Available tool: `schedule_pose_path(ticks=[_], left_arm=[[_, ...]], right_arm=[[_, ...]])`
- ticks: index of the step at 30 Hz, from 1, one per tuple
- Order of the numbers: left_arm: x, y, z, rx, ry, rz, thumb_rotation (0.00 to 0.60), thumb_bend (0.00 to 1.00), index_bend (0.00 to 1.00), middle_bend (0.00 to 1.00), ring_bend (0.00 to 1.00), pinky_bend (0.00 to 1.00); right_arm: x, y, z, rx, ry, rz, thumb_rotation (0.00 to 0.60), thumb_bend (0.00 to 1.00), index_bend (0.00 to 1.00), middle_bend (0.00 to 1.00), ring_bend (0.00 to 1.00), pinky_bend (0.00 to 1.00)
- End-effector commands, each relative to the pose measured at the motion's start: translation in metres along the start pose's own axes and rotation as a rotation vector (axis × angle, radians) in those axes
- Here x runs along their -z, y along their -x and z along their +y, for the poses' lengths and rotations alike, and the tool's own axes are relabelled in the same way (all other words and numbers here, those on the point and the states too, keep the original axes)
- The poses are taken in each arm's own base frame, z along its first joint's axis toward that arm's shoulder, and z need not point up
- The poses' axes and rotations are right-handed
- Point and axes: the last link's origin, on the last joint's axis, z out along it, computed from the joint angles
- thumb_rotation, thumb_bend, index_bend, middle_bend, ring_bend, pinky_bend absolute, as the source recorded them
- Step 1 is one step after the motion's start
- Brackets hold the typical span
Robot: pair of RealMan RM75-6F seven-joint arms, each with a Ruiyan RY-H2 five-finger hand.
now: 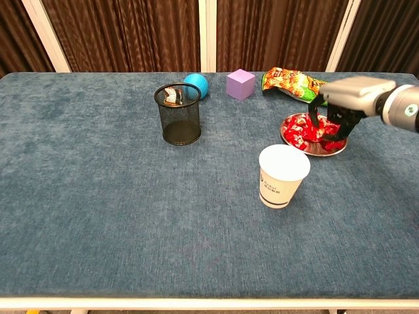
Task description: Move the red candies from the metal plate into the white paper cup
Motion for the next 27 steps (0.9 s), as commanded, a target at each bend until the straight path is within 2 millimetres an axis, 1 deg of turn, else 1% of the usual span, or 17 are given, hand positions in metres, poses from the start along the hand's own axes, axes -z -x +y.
schedule_pose_path(ticks=[1, 3, 6, 8, 10, 12, 15, 19, 24, 27], left_arm=[[-0.001, -0.001, 0.001, -0.002, 0.004, 0.001, 0.600, 0.00, 0.21, 0.16, 0.14, 0.19], [-0.001, -0.002, 0.002, -0.003, 0.008, 0.003, 0.600, 0.00, 0.21, 0.16, 0.14, 0.19], [-0.002, -0.002, 0.003, -0.006, 0.012, 0.000, 0.600, 0.00, 0.21, 0.16, 0.14, 0.19], [-0.002, -0.003, 0.004, -0.007, 0.014, -0.003, 0.600, 0.00, 0.21, 0.16, 0.14, 0.19], [-0.003, -0.003, 0.006, -0.007, 0.018, -0.004, 0.600, 0.00, 0.21, 0.16, 0.14, 0.19], [-0.004, -0.003, 0.007, -0.008, 0.022, -0.005, 0.600, 0.00, 0.21, 0.16, 0.14, 0.19], [-0.005, -0.003, 0.008, -0.008, 0.026, -0.006, 0.600, 0.00, 0.21, 0.16, 0.14, 0.19], [-0.005, -0.003, 0.008, -0.011, 0.028, -0.012, 0.600, 0.00, 0.21, 0.16, 0.14, 0.19], [-0.006, -0.003, 0.008, -0.009, 0.028, -0.011, 0.600, 0.00, 0.21, 0.16, 0.14, 0.19], [-0.005, -0.003, 0.008, -0.010, 0.028, -0.011, 0.600, 0.00, 0.21, 0.16, 0.14, 0.19]], right_arm=[[0.023, -0.031, -0.002, -0.070, -0.048, 0.088, 0.600, 0.31, 0.56, 0.94, 0.92, 1.00], [0.037, -0.044, -0.010, -0.111, -0.098, 0.122, 0.600, 0.31, 0.56, 0.94, 0.92, 1.00], [0.057, -0.058, -0.024, -0.146, -0.185, 0.147, 0.600, 0.31, 0.56, 0.94, 0.92, 1.00], [0.066, -0.061, -0.034, -0.159, -0.236, 0.141, 0.600, 0.31, 0.57, 0.94, 0.92, 1.00], [0.072, -0.059, -0.043, -0.153, -0.284, 0.114, 0.600, 0.31, 0.57, 0.94, 0.92, 1.00], [0.076, -0.052, -0.050, -0.128, -0.318, 0.075, 0.600, 0.31, 0.57, 0.94, 0.92, 1.00], [0.077, -0.041, -0.059, -0.096, -0.349, 0.036, 0.600, 0.31, 0.57, 0.94, 0.92, 1.00], [0.076, -0.030, -0.065, -0.061, -0.365, 0.008, 0.600, 0.31, 0.56, 0.94, 0.92, 1.00], [0.071, -0.021, -0.072, -0.044, -0.374, -0.016, 0.600, 0.31, 0.51, 0.94, 0.92, 1.00], [0.071, -0.019, -0.075, -0.043, -0.379, -0.027, 0.600, 0.31, 0.45, 0.94, 0.92, 1.00]])
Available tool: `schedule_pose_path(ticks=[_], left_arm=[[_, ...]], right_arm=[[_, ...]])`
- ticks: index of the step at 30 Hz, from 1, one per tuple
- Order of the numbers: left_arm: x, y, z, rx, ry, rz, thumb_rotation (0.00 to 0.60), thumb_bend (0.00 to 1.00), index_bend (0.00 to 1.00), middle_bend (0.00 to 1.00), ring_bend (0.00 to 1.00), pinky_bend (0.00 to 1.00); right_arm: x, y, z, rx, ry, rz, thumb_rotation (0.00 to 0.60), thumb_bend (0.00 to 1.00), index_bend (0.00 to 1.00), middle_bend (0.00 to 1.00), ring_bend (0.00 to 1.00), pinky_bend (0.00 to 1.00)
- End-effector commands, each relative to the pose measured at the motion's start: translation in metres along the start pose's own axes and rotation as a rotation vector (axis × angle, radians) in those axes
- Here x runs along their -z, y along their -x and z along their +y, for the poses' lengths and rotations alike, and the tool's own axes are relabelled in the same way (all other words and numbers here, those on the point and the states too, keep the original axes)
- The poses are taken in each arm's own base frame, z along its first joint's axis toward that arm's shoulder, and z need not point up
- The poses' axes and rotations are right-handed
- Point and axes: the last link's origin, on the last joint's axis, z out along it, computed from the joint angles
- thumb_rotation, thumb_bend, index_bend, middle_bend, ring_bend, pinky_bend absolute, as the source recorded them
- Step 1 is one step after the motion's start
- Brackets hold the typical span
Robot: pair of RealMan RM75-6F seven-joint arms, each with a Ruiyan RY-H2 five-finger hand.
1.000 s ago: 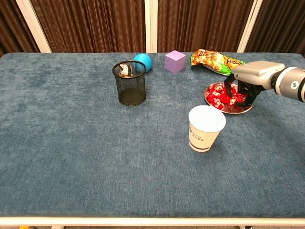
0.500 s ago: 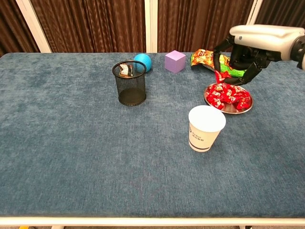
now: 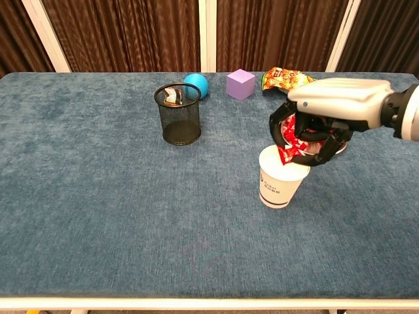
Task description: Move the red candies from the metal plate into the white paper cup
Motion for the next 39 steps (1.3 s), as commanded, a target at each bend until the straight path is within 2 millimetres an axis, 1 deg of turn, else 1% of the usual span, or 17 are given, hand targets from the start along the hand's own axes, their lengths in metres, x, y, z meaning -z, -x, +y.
schedule_pose_path(ticks=[1, 3, 5, 8, 11, 13, 16, 18, 19, 23, 27, 31, 35, 39], left_arm=[[0.000, 0.000, 0.000, -0.001, -0.002, -0.002, 0.600, 0.00, 0.21, 0.16, 0.14, 0.19], [0.001, 0.000, -0.001, 0.001, -0.004, -0.001, 0.600, 0.00, 0.21, 0.16, 0.14, 0.19], [0.001, 0.000, -0.001, 0.002, -0.005, 0.002, 0.600, 0.00, 0.21, 0.16, 0.14, 0.19], [0.001, 0.000, -0.002, 0.002, -0.005, 0.000, 0.600, 0.00, 0.21, 0.16, 0.14, 0.19], [0.000, 0.001, -0.002, 0.001, -0.003, -0.003, 0.600, 0.00, 0.21, 0.16, 0.14, 0.19], [0.000, 0.001, -0.002, 0.000, -0.001, -0.004, 0.600, 0.00, 0.21, 0.16, 0.14, 0.19], [0.001, 0.000, -0.003, 0.003, -0.001, -0.001, 0.600, 0.00, 0.21, 0.16, 0.14, 0.19], [0.002, 0.000, -0.003, 0.005, -0.004, -0.002, 0.600, 0.00, 0.21, 0.16, 0.14, 0.19], [0.003, 0.001, -0.003, 0.006, -0.005, -0.003, 0.600, 0.00, 0.21, 0.16, 0.14, 0.19], [0.004, 0.002, -0.003, 0.005, -0.009, -0.012, 0.600, 0.00, 0.21, 0.16, 0.14, 0.19], [0.004, 0.001, -0.003, 0.004, -0.006, -0.008, 0.600, 0.00, 0.21, 0.16, 0.14, 0.19], [0.003, 0.001, -0.003, 0.003, -0.007, -0.009, 0.600, 0.00, 0.21, 0.16, 0.14, 0.19], [0.004, 0.002, -0.003, 0.003, -0.005, -0.012, 0.600, 0.00, 0.21, 0.16, 0.14, 0.19], [0.004, 0.002, -0.003, 0.005, -0.007, -0.011, 0.600, 0.00, 0.21, 0.16, 0.14, 0.19]], right_arm=[[-0.001, 0.002, -0.001, 0.003, -0.004, -0.008, 0.600, 0.31, 0.42, 0.94, 0.92, 1.00], [0.000, 0.002, -0.002, 0.001, -0.004, -0.008, 0.600, 0.30, 0.34, 0.94, 0.92, 1.00], [0.001, 0.001, -0.002, -0.010, -0.001, 0.002, 0.600, 0.29, 0.29, 0.94, 0.92, 1.00], [0.005, -0.008, 0.004, -0.034, 0.019, 0.048, 0.600, 0.28, 0.26, 0.94, 0.92, 1.00], [0.008, -0.026, 0.023, -0.067, 0.082, 0.120, 0.600, 0.28, 0.26, 0.94, 0.92, 1.00], [0.004, -0.033, 0.042, -0.075, 0.145, 0.138, 0.600, 0.27, 0.28, 0.94, 0.92, 1.00], [-0.008, -0.031, 0.067, -0.033, 0.233, 0.105, 0.600, 0.16, 0.35, 0.94, 0.92, 1.00], [-0.017, -0.022, 0.078, -0.008, 0.284, 0.066, 0.600, 0.12, 0.37, 0.94, 0.92, 1.00], [-0.022, -0.018, 0.080, -0.010, 0.302, 0.050, 0.600, 0.11, 0.38, 0.94, 0.92, 1.00], [-0.038, -0.001, 0.085, -0.060, 0.357, -0.015, 0.600, 0.10, 0.43, 0.94, 0.92, 1.00], [-0.052, 0.010, 0.084, -0.099, 0.383, -0.073, 0.600, 0.10, 0.44, 0.94, 0.92, 1.00], [-0.062, 0.013, 0.081, -0.124, 0.391, -0.101, 0.600, 0.11, 0.44, 0.94, 0.92, 1.00], [-0.070, 0.012, 0.081, -0.132, 0.407, -0.108, 0.600, 0.15, 0.45, 0.94, 0.92, 1.00], [-0.074, 0.011, 0.082, -0.132, 0.425, -0.116, 0.600, 0.16, 0.45, 0.94, 0.92, 1.00]])
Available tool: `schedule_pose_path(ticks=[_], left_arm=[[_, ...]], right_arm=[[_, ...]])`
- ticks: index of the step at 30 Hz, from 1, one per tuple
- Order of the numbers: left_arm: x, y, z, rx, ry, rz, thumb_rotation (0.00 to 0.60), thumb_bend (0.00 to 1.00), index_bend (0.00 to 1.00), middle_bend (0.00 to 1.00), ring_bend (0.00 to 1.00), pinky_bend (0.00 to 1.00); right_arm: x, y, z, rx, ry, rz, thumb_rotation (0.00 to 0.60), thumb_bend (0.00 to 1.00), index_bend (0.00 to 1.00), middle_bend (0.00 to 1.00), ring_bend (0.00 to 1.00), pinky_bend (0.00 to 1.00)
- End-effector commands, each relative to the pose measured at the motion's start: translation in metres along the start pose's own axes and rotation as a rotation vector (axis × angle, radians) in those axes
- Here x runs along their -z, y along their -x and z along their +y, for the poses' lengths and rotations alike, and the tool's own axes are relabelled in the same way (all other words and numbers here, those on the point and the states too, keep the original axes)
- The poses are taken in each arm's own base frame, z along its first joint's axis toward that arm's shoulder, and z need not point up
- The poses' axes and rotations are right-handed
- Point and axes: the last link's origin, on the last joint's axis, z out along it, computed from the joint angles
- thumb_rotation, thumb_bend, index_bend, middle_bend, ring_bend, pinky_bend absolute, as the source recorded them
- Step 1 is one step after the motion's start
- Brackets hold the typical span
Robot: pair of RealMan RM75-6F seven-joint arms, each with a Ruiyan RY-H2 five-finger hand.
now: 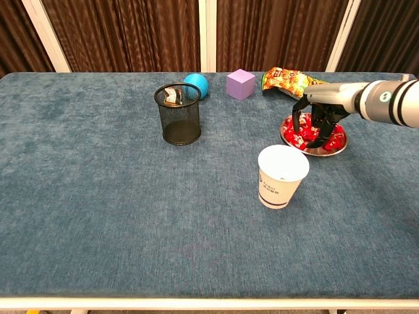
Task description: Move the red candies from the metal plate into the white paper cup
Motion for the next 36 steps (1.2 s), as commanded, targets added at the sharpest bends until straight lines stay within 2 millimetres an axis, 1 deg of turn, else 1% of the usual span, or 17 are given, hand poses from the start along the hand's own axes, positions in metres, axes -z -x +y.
schedule_pose_path(ticks=[1, 7, 18, 22, 28, 32, 36], left_arm=[[0.000, 0.000, 0.000, 0.001, -0.001, -0.001, 0.600, 0.00, 0.21, 0.16, 0.14, 0.19], [0.000, 0.003, -0.001, 0.005, -0.003, -0.006, 0.600, 0.00, 0.21, 0.16, 0.14, 0.19], [0.001, 0.004, -0.003, 0.007, -0.008, -0.009, 0.600, 0.00, 0.21, 0.16, 0.14, 0.19], [0.001, 0.005, -0.003, 0.008, -0.008, -0.012, 0.600, 0.00, 0.21, 0.16, 0.14, 0.19], [0.000, 0.006, -0.003, 0.011, -0.008, -0.013, 0.600, 0.00, 0.21, 0.16, 0.14, 0.19], [0.000, 0.006, -0.004, 0.009, -0.009, -0.013, 0.600, 0.00, 0.21, 0.16, 0.14, 0.19], [0.001, 0.006, -0.003, 0.011, -0.010, -0.012, 0.600, 0.00, 0.21, 0.16, 0.14, 0.19]], right_arm=[[-0.004, 0.000, -0.002, 0.006, 0.014, -0.009, 0.600, 0.16, 0.45, 0.94, 0.92, 1.00], [-0.007, 0.001, 0.000, 0.004, 0.050, -0.019, 0.600, 0.16, 0.46, 0.94, 0.92, 1.00], [-0.017, 0.001, -0.011, -0.009, 0.052, -0.032, 0.600, 0.17, 0.48, 0.94, 0.92, 1.00], [-0.019, 0.001, -0.012, 0.004, 0.054, -0.025, 0.600, 0.18, 0.49, 0.94, 0.92, 1.00], [-0.023, 0.002, -0.012, 0.014, 0.065, -0.019, 0.600, 0.21, 0.57, 0.94, 0.92, 1.00], [-0.025, 0.003, -0.013, 0.021, 0.066, -0.012, 0.600, 0.28, 0.63, 0.95, 0.93, 1.00], [-0.022, -0.001, -0.011, 0.006, 0.061, 0.004, 0.600, 0.31, 0.66, 0.95, 0.93, 1.00]])
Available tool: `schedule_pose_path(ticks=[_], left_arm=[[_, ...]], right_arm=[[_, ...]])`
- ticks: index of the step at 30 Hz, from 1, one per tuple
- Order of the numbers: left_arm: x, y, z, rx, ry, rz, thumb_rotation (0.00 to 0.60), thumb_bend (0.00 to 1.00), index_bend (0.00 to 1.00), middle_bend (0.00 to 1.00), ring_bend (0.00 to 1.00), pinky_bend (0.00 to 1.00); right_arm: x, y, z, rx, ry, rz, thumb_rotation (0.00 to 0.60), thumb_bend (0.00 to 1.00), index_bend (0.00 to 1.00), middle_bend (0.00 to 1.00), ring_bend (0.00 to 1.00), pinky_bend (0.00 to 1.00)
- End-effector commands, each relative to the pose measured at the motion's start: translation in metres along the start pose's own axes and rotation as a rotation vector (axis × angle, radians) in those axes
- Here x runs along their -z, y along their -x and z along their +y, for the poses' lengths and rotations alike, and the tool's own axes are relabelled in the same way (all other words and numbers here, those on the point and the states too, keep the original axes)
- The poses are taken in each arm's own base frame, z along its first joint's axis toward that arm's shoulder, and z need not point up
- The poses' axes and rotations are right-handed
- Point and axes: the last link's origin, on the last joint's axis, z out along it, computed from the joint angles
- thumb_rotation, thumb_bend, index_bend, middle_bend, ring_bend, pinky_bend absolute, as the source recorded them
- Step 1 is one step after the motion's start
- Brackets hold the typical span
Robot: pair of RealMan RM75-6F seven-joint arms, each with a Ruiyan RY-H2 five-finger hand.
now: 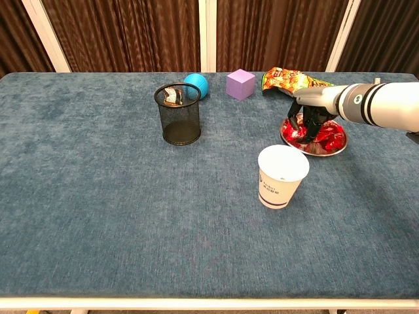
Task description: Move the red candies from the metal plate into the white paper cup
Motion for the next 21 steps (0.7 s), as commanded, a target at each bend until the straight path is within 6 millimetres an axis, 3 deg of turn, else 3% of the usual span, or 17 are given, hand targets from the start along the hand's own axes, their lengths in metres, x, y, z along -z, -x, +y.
schedule_pose_path(ticks=[1, 5, 12, 16, 21], left_arm=[[0.000, 0.000, 0.000, 0.000, 0.001, 0.000, 0.600, 0.00, 0.21, 0.16, 0.14, 0.19], [0.000, -0.001, 0.000, 0.000, 0.002, 0.005, 0.600, 0.00, 0.21, 0.16, 0.14, 0.19], [0.000, -0.004, 0.003, -0.004, 0.008, 0.010, 0.600, 0.00, 0.21, 0.16, 0.14, 0.19], [-0.001, -0.005, 0.005, -0.007, 0.015, 0.013, 0.600, 0.00, 0.21, 0.16, 0.14, 0.19], [0.001, -0.006, 0.006, -0.008, 0.012, 0.015, 0.600, 0.00, 0.21, 0.16, 0.14, 0.19]], right_arm=[[0.005, -0.006, 0.001, -0.013, -0.010, 0.020, 0.600, 0.32, 0.66, 0.95, 0.93, 1.00], [0.028, -0.027, 0.003, -0.037, -0.064, 0.081, 0.600, 0.32, 0.66, 0.95, 0.93, 1.00], [0.106, -0.059, -0.003, -0.085, -0.262, 0.156, 0.600, 0.32, 0.67, 0.95, 0.93, 1.00], [0.132, -0.055, -0.012, -0.077, -0.360, 0.127, 0.600, 0.32, 0.66, 0.95, 0.93, 1.00], [0.138, -0.034, -0.020, -0.019, -0.426, 0.072, 0.600, 0.32, 0.65, 0.95, 0.93, 1.00]])
